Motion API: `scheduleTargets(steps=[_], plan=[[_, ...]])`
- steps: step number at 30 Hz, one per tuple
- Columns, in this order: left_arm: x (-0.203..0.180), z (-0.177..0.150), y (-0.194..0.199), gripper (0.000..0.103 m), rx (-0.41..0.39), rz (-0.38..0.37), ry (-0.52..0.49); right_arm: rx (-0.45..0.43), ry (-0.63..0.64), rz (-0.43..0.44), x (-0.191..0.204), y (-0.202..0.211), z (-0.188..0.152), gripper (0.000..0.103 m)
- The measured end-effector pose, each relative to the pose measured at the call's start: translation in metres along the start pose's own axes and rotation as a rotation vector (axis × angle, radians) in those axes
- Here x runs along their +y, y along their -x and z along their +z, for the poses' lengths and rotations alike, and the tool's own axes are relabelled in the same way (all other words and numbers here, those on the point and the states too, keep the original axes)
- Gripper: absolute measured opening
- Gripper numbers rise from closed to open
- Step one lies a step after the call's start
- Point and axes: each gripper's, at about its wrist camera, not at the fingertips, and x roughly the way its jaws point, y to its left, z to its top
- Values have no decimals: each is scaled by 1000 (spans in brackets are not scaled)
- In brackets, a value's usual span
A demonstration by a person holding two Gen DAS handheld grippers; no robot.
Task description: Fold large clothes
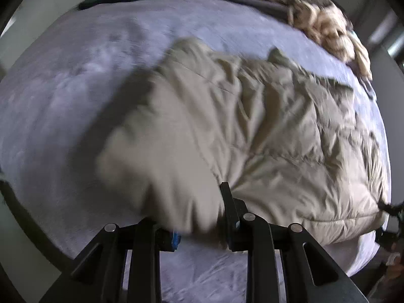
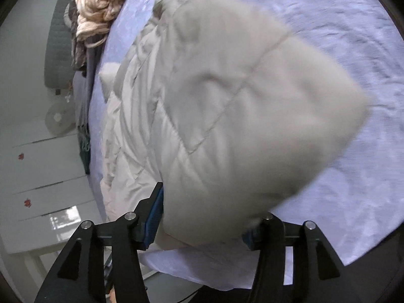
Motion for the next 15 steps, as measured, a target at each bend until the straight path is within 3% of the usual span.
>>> scheduleTargets(steps=[5,7,9,11,13,15], plan=[[28,-4,20,28,-45,1,88,-73,-19,-49,-12,27,5,56],[33,-6,31,28,-77,35,98,-96,-18,-69,-15,33,7,36],[37,-5,44,28,-127,93,101,-99,-18,-92,-14,34,9,35],[46,0,56,28,-169,99,111,-113,34,-167,-9,40,4,35],[53,9,52,28,-150,78,109,-148,109,-281,1,49,-1,35],[54,14,40,28,-121,82,97,-250,130,-403,6,68,-5,35]])
